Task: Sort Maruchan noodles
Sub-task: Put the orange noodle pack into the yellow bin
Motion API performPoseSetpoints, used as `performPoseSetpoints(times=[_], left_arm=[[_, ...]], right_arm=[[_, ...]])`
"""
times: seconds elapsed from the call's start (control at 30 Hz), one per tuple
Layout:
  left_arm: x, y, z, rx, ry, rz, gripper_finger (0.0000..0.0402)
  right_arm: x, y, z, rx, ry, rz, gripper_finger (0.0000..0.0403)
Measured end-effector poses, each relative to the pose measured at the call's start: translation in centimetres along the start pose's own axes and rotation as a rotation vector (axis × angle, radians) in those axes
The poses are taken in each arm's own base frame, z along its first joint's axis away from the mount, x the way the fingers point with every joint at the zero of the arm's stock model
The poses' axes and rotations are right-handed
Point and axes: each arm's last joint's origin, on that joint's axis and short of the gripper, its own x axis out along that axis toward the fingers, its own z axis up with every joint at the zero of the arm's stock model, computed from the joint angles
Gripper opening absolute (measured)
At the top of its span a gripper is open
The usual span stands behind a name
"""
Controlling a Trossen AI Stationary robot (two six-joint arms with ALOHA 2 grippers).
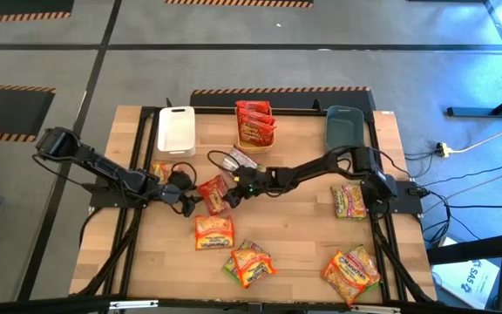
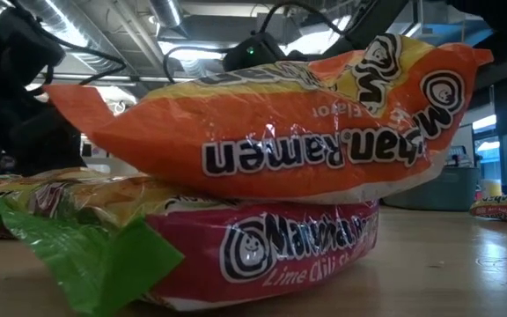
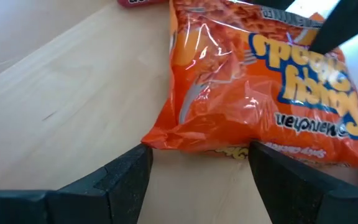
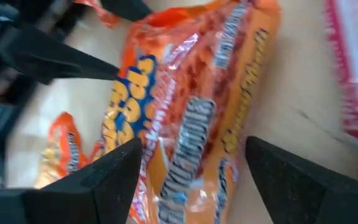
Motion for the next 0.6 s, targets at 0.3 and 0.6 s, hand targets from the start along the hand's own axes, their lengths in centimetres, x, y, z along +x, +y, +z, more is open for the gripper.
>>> performPoseSetpoints(times=[0.3,0.6], left_arm=[[0.4,0.0,0.0,0.004,-0.033,0.033,0.0264],[0.4,0.0,0.0,0.003,-0.05,0.043,0.0264]], right_arm=[[0.5,0.3,0.0,-0.001,-0.022,0.105,0.0292],[0.6,1.6,-0.5,-0.097,-0.078,0.201,0.0292]])
